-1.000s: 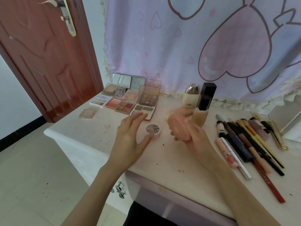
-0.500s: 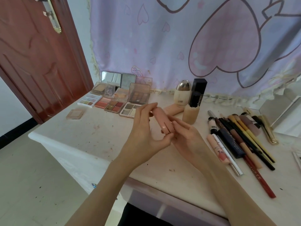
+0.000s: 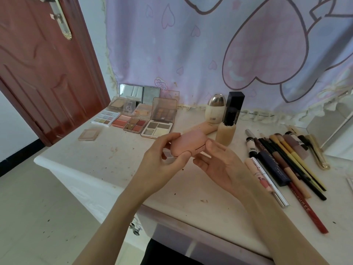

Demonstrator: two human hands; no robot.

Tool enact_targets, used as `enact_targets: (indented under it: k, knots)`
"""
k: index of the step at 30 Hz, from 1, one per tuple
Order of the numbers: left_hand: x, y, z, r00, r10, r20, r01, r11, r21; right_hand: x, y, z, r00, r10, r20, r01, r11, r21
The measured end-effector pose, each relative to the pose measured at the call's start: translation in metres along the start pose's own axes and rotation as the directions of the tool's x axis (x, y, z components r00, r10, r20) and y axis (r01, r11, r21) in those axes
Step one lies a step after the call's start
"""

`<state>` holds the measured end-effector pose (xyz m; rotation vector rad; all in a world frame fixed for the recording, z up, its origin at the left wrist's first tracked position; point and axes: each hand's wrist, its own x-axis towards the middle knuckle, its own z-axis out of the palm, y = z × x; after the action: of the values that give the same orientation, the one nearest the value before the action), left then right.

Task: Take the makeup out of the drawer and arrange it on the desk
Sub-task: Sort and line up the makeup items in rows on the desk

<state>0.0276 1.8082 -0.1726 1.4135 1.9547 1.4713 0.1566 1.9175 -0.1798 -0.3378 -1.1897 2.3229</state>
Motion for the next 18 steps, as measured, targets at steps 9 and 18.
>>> enact_targets:
  k: [9,18]
  knots:
    - [0.004,0.001,-0.008,0.989,0.126,0.074,-0.136,0.981,0.139,-0.002,-0.001,0.000,1.000,0.022,0.011,-0.023,0.996,0.091]
    - [0.002,0.012,-0.007,0.973,0.169,0.158,-0.199,0.959,0.201,-0.001,0.002,0.000,1.000,-0.009,-0.016,0.007,0.995,-0.097]
